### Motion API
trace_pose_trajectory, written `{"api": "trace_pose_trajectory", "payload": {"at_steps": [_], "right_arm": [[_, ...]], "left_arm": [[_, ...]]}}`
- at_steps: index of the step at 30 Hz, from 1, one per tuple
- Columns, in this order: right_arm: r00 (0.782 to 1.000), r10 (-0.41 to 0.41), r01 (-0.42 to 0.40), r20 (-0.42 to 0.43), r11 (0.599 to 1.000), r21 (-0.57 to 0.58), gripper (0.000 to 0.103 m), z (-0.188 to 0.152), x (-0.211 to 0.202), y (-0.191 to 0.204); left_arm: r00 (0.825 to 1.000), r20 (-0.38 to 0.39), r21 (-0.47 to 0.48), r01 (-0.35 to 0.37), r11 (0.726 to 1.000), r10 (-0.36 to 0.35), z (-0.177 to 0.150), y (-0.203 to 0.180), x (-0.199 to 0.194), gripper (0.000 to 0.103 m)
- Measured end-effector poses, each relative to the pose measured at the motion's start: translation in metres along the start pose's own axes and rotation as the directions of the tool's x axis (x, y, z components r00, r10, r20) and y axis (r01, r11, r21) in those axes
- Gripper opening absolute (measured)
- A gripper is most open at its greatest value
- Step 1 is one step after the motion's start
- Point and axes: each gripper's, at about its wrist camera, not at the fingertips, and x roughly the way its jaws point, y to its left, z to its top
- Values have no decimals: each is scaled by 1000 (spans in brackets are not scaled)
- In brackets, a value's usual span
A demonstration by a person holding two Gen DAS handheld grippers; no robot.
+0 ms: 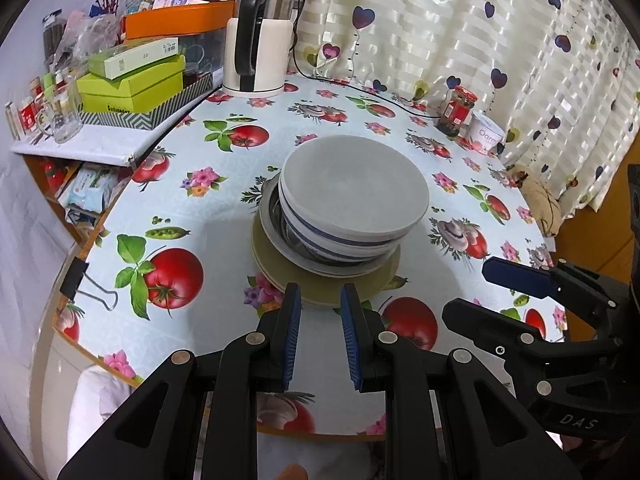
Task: Organize plates and bowls
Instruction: 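Open the left tool and withdraw it from the bowl stack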
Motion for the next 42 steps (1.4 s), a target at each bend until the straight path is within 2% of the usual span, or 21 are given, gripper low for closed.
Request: {"api": "trace_pose_trajectory", "payload": {"at_steps": [42], "right_arm": [[1000, -5, 5, -20, 1000, -9, 59, 0, 11, -3]], "left_arm": [[999, -30, 64, -30, 998, 32, 1, -11, 13, 21]]}}
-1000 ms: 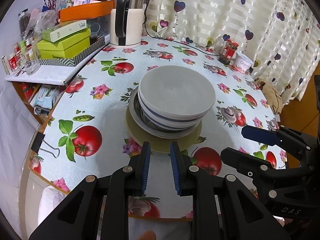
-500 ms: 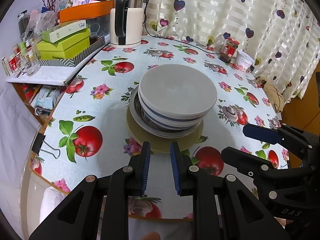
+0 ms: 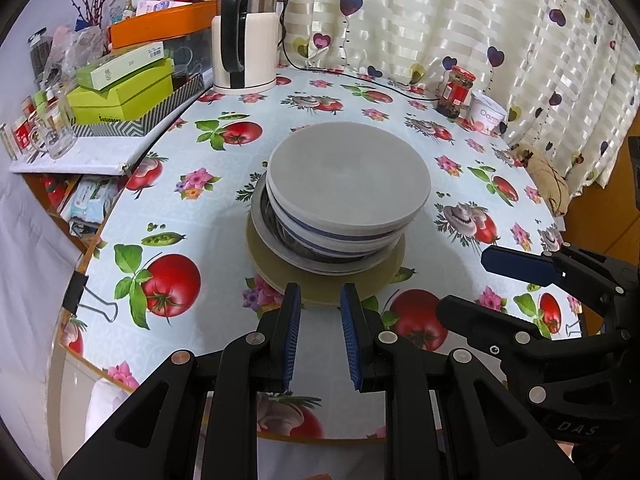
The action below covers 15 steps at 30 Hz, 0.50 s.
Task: Organize plates and bowls
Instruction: 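Open the left tool and withdraw it from the bowl stack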
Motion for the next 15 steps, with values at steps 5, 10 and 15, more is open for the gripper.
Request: {"api": "trace_pose_trajectory", "payload": {"at_steps": [5, 10, 15], "right_arm": [[1000, 1, -1, 3, 1000, 1, 59, 0, 1, 0], [1000, 0, 0, 2, 1000, -1, 60, 0, 1, 1], [1000, -1, 1, -1, 1000, 0, 60, 0, 2, 1]], "left_arm": [[1000, -1, 5, -1, 1000, 1, 1, -1, 0, 21], [1000, -3, 4, 3, 1000, -3, 1, -1, 1, 21], [1000, -4, 8, 5, 1000, -5, 2, -2, 1, 21]]}}
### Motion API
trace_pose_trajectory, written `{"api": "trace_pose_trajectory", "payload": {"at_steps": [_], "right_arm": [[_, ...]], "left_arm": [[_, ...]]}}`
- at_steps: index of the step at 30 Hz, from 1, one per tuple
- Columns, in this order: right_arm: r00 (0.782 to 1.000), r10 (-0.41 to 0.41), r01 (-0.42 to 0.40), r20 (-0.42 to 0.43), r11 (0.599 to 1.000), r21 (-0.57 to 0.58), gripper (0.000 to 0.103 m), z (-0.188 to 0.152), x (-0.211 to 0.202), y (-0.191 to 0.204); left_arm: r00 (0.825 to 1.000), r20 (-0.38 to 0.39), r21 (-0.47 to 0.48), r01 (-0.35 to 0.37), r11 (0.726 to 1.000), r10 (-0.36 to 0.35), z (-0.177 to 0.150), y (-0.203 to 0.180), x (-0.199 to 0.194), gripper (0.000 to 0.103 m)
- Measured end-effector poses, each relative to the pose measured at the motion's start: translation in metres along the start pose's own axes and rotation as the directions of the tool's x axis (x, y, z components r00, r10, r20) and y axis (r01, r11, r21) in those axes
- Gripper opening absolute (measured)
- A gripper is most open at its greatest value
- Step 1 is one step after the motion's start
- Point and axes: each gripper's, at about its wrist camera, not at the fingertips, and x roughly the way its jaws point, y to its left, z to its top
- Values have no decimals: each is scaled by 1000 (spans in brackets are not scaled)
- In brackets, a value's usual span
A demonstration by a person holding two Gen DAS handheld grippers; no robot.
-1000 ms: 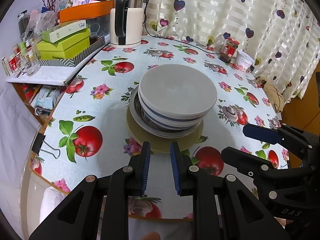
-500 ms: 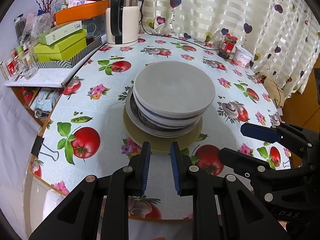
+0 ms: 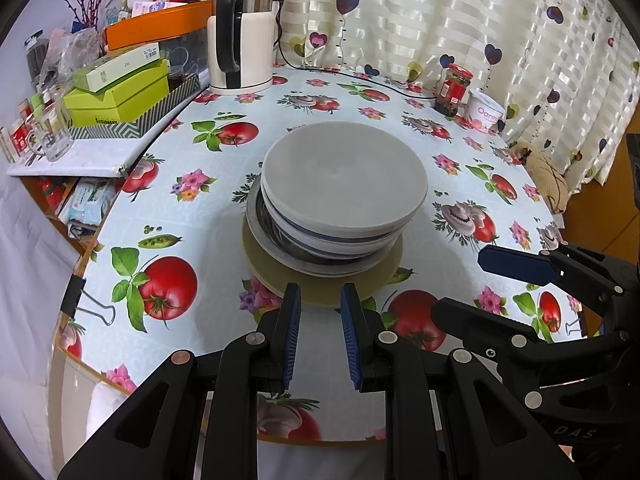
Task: Organize plates and bowls
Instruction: 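Open the left tool and withdraw it from the bowl stack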
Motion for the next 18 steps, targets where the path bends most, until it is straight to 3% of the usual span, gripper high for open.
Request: {"api": "trace_pose_trajectory", "payload": {"at_steps": [18], "right_arm": [[1000, 3, -3, -8, 1000, -12, 61, 1, 3, 3]], "left_arm": [[1000, 13, -14, -8, 1000, 9, -1, 4, 1, 21]]}}
